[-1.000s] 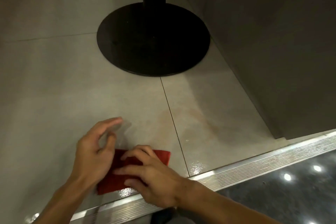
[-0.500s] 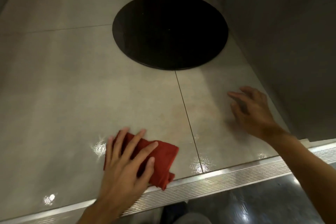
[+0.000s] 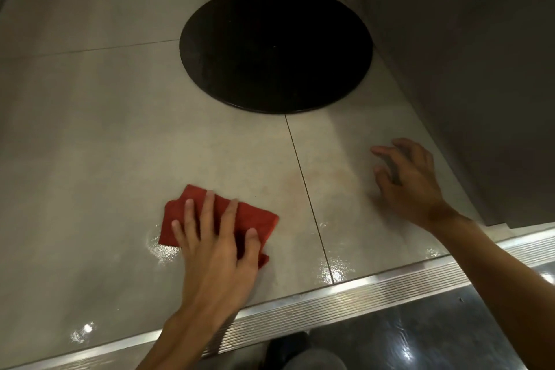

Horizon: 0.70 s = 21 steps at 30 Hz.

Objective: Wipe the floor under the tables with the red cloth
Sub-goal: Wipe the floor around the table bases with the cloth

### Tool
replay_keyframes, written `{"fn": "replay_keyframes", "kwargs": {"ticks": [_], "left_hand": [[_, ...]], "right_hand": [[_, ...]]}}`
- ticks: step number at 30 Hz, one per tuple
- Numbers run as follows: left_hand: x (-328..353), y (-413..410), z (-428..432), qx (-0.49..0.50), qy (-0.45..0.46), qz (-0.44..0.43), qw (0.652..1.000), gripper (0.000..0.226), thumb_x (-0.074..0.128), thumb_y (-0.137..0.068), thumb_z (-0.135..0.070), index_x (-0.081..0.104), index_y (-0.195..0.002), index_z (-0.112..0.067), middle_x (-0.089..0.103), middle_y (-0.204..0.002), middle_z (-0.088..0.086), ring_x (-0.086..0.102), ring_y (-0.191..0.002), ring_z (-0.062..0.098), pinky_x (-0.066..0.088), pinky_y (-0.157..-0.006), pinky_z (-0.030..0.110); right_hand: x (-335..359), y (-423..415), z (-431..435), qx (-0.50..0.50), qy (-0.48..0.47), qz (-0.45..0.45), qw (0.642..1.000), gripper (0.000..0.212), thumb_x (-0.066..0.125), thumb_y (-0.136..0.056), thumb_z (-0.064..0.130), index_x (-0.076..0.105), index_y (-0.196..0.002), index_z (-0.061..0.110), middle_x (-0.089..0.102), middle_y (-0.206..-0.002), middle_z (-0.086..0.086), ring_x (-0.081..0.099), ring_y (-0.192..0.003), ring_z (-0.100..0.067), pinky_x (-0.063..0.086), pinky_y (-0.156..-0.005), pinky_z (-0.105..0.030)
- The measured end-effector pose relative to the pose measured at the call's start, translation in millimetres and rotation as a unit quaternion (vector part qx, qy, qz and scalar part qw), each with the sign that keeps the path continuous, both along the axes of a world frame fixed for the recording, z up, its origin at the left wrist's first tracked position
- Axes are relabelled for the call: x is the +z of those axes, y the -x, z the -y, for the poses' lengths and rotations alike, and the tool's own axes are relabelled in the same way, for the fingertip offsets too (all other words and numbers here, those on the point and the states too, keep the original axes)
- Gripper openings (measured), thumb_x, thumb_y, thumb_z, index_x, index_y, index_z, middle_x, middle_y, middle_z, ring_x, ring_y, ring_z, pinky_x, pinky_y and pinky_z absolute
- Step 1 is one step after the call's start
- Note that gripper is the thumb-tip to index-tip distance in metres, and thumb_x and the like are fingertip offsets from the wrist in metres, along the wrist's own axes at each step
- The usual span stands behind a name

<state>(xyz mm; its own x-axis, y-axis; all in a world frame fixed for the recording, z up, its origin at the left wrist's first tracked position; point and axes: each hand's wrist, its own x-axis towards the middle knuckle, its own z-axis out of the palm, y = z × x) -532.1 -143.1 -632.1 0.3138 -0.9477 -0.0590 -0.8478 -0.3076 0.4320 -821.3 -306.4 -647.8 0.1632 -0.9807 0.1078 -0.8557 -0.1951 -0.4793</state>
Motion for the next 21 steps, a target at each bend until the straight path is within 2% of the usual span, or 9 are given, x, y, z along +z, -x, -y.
{"fn": "replay_keyframes", "kwargs": {"ticks": [3, 8, 11, 13, 15, 18, 21], "left_hand": [[-3, 2, -8, -0.115, 0.018, 0.014, 0.993, 0.058, 0.032, -0.093, -0.058, 0.048, -0.138, -0.024, 0.022, -0.159, 0.004, 0.001, -0.150, 0.026, -0.010, -0.119, 0.047], [-7, -20, -27, -0.246, 0.034, -0.006, 0.969, 0.051, 0.053, -0.089, -0.055, 0.052, -0.132, -0.028, 0.027, -0.157, -0.007, 0.011, -0.149, 0.021, 0.006, -0.118, 0.051], [-4, -42, -23, -0.253, 0.048, -0.043, 0.965, 0.062, 0.064, -0.079, -0.052, 0.048, -0.133, -0.025, 0.025, -0.157, -0.009, 0.011, -0.149, 0.017, 0.009, -0.119, 0.047], [-2, -49, -13, -0.226, 0.046, -0.049, 0.972, 0.079, 0.065, -0.072, -0.050, 0.042, -0.140, -0.016, 0.018, -0.160, -0.005, 0.007, -0.150, 0.015, 0.005, -0.120, 0.042], [-1, -50, 0, -0.201, 0.046, -0.041, 0.978, 0.087, 0.061, -0.066, -0.049, 0.038, -0.142, -0.011, 0.015, -0.161, -0.002, 0.002, -0.150, 0.013, -0.002, -0.122, 0.038], [4, -40, 17, -0.210, 0.041, -0.041, 0.976, 0.083, 0.054, -0.066, -0.047, 0.042, -0.140, -0.011, 0.017, -0.160, 0.002, -0.004, -0.149, 0.012, -0.004, -0.122, 0.041], [6, -19, 14, -0.278, 0.044, -0.031, 0.959, 0.066, 0.052, -0.075, -0.042, 0.050, -0.135, -0.014, 0.024, -0.159, 0.003, -0.001, -0.150, 0.015, -0.001, -0.121, 0.042]], "right_hand": [[-2, 0, 1, 0.005, 0.004, -0.004, 1.000, 0.038, 0.059, -0.091, 0.022, 0.056, -0.128, 0.032, 0.037, -0.140, -0.004, 0.028, -0.134, -0.030, 0.030, -0.113, -0.042], [-2, 0, 0, -0.001, -0.001, -0.004, 1.000, 0.039, 0.059, -0.091, 0.022, 0.056, -0.129, 0.032, 0.036, -0.141, -0.003, 0.026, -0.135, -0.029, 0.028, -0.112, -0.039], [-3, -1, 0, 0.000, 0.009, -0.008, 1.000, 0.037, 0.057, -0.092, 0.024, 0.056, -0.129, 0.030, 0.037, -0.140, -0.005, 0.028, -0.134, -0.031, 0.028, -0.111, -0.040], [-3, -1, 0, 0.001, 0.009, -0.008, 1.000, 0.037, 0.053, -0.092, 0.027, 0.056, -0.129, 0.030, 0.037, -0.140, -0.006, 0.028, -0.134, -0.032, 0.028, -0.110, -0.040], [-3, -2, 1, -0.001, 0.008, -0.010, 1.000, 0.037, 0.053, -0.092, 0.027, 0.056, -0.128, 0.031, 0.037, -0.140, -0.005, 0.028, -0.135, -0.032, 0.028, -0.110, -0.040], [-3, -2, 1, -0.005, -0.004, -0.008, 1.000, 0.038, 0.057, -0.091, 0.022, 0.055, -0.128, 0.032, 0.036, -0.140, -0.003, 0.026, -0.135, -0.030, 0.027, -0.110, -0.039], [-3, -2, 1, -0.007, 0.001, -0.008, 1.000, 0.039, 0.059, -0.090, 0.020, 0.056, -0.127, 0.032, 0.036, -0.140, -0.004, 0.026, -0.134, -0.030, 0.028, -0.110, -0.040]]}}
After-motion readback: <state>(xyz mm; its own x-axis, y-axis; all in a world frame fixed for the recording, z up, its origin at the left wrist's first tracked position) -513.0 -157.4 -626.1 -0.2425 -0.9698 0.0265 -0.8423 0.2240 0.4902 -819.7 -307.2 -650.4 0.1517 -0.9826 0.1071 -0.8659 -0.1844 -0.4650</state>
